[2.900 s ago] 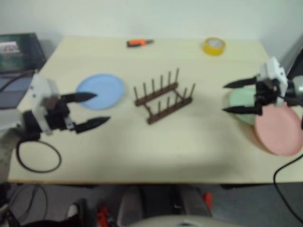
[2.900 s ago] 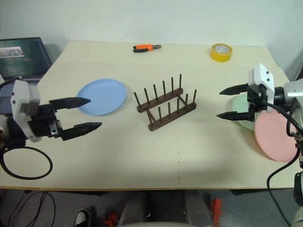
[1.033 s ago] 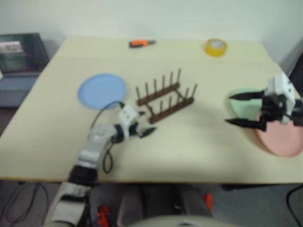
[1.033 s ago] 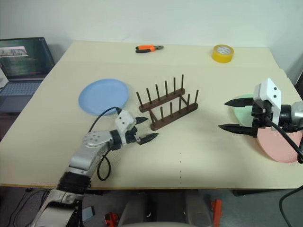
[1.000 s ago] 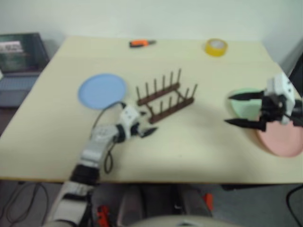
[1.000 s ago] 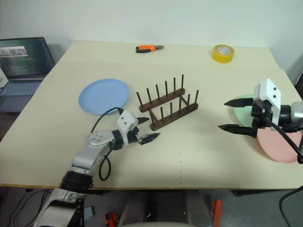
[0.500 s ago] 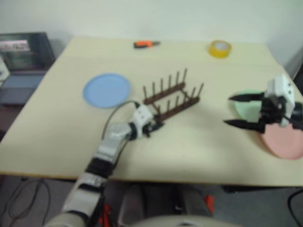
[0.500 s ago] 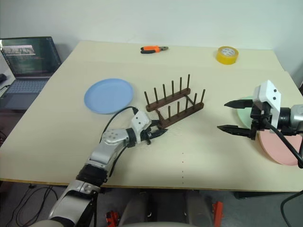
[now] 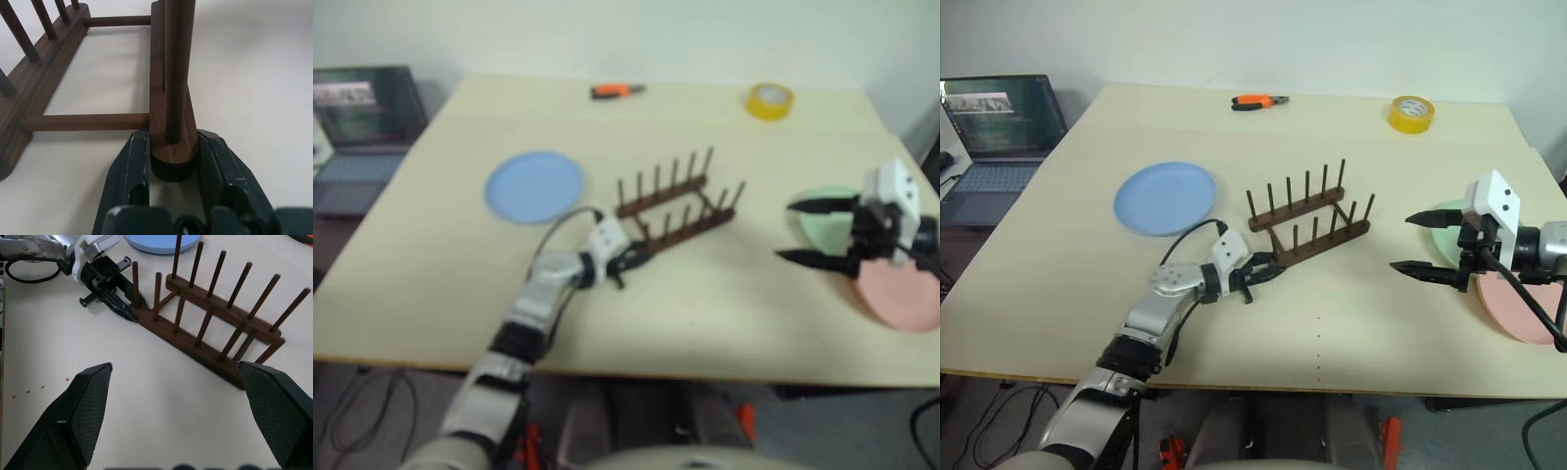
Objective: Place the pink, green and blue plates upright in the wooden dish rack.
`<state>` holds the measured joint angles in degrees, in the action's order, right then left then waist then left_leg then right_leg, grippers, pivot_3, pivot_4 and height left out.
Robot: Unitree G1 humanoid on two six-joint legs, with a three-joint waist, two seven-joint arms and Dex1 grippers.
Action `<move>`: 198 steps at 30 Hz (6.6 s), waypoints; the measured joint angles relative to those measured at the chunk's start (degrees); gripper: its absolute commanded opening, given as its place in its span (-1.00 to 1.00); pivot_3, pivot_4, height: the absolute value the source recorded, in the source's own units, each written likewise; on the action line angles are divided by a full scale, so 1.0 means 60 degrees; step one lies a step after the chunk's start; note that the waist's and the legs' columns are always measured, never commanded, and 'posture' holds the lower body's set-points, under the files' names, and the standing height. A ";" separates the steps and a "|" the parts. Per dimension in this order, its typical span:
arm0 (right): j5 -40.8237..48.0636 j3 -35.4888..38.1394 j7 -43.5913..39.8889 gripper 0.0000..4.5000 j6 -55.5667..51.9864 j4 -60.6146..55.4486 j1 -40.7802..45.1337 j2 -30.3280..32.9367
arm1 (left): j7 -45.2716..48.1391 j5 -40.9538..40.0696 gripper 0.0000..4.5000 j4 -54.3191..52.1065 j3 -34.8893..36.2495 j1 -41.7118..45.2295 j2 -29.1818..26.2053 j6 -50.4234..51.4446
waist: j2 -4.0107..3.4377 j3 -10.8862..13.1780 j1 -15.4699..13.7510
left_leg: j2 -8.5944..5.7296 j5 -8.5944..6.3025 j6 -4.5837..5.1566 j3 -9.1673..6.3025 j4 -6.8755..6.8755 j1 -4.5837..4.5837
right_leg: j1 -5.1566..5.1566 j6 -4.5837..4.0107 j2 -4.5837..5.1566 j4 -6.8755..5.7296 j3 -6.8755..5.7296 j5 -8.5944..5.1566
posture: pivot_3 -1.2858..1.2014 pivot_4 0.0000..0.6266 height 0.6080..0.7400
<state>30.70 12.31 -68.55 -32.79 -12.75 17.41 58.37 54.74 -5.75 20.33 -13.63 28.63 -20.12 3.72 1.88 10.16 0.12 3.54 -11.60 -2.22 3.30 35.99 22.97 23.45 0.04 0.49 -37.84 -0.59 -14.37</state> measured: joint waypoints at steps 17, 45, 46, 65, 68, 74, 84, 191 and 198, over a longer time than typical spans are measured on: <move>-0.0037 0.1508 0.0001 1.00 0.0083 -0.0400 -0.1705 0.0568 | 0.0742 0.0585 -0.56 0.0895 -0.1210 0.0878 0.1567 -0.0288 | 0.0004 0.0002 -0.0013 | -0.0008 -0.0002 0.0004 -0.0005 0.0003 0.0008 | -0.0001 0.0004 0.0000 0.0014 -0.0001 0.0001 | 0.03 -0.52 1.00; 0.0050 0.2232 0.0404 1.00 -0.0224 -0.1012 -0.2349 0.0564 | 0.0177 0.1191 -0.56 0.2745 -0.1347 0.1913 0.2444 -0.1113 | 0.0010 0.0006 0.0001 | -0.0017 -0.0003 0.0005 -0.0007 0.0006 0.0007 | -0.0006 0.0022 0.0000 0.0029 -0.0007 0.0011 | 0.03 -0.52 1.00; 0.0050 0.2231 0.0410 1.00 -0.0224 -0.1012 -0.2341 0.0562 | 0.0179 0.1188 -0.56 0.2845 -0.1345 0.1982 0.2443 -0.1137 | 0.0011 0.0006 0.0002 | -0.0017 -0.0003 0.0005 -0.0007 0.0006 0.0007 | -0.0006 0.0022 0.0000 0.0029 -0.0007 0.0011 | 0.03 -0.52 1.00; 0.0069 0.2218 0.0542 1.00 -0.0241 -0.1015 -0.2365 0.0483 | 0.0924 0.1140 0.07 0.3230 -0.1213 0.2330 0.2238 -0.1029 | 0.0014 0.0008 0.0030 | -0.0012 -0.0004 0.0006 -0.0006 -0.0003 0.0007 | -0.0004 0.0017 -0.0007 0.0034 -0.0008 0.0008 | 0.03 -0.52 1.00; 0.0067 0.2215 0.0548 1.00 -0.0239 -0.1012 -0.2364 0.0484 | 0.0981 0.1147 0.49 0.2960 -0.1214 0.2198 0.2156 -0.0873 | 0.0014 0.0008 0.0032 | -0.0010 -0.0004 0.0006 -0.0007 -0.0004 0.0007 | -0.0004 0.0017 -0.0008 0.0034 -0.0008 0.0008 | 0.03 -0.52 1.00; 0.0057 0.2055 0.0541 1.00 -0.0229 -0.0979 -0.2327 0.0484 | 0.0967 0.1149 0.98 0.2391 -0.1198 0.1945 0.1816 -0.0784 | 0.0013 0.0008 0.0034 | -0.0007 -0.0004 0.0006 -0.0006 -0.0004 0.0007 | -0.0004 0.0017 -0.0010 0.0034 -0.0007 0.0008 | 0.03 -0.52 1.00; -0.0707 0.1803 0.0400 0.82 -0.0036 -0.0439 -0.3413 0.0745 | 0.1985 0.0062 0.82 -0.1774 -0.0747 0.0636 -0.0156 0.1382 | 0.0006 0.0005 0.0032 | 0.0001 -0.0005 0.0006 -0.0004 -0.0013 0.0009 | 0.0000 0.0006 -0.0008 0.0033 0.0000 0.0001 | 0.03 -0.52 1.00; -0.5041 -0.2723 0.5020 -0.99 0.0708 0.2356 0.0261 -0.2762 | -0.2983 0.2112 -0.99 0.0560 -0.1809 0.1055 0.2645 0.0729 | 0.0031 -0.0008 0.0267 | -0.0006 -0.0005 0.0008 0.0005 -0.0005 0.0011 | 0.0010 0.0034 -0.0016 0.0030 0.0017 0.0023 | 0.03 -0.52 1.00; -0.5401 -0.2811 0.5250 -0.99 0.0696 0.2905 0.0745 -0.2822 | -0.3016 0.2143 -0.99 0.0560 -0.1793 0.1054 0.2629 0.0729 | 0.0031 -0.0008 0.0266 | -0.0004 -0.0005 0.0008 0.0005 -0.0006 0.0012 | 0.0011 0.0034 -0.0016 0.0032 0.0015 0.0023 | 0.03 -0.52 1.00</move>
<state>-1.70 -4.56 -37.05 -28.62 4.68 21.89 41.44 36.64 7.11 23.69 -24.39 34.96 -4.35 8.09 2.07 10.11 1.71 3.51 -11.63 -2.17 3.33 35.95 23.04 23.52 0.25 0.39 -37.65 -0.50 -14.24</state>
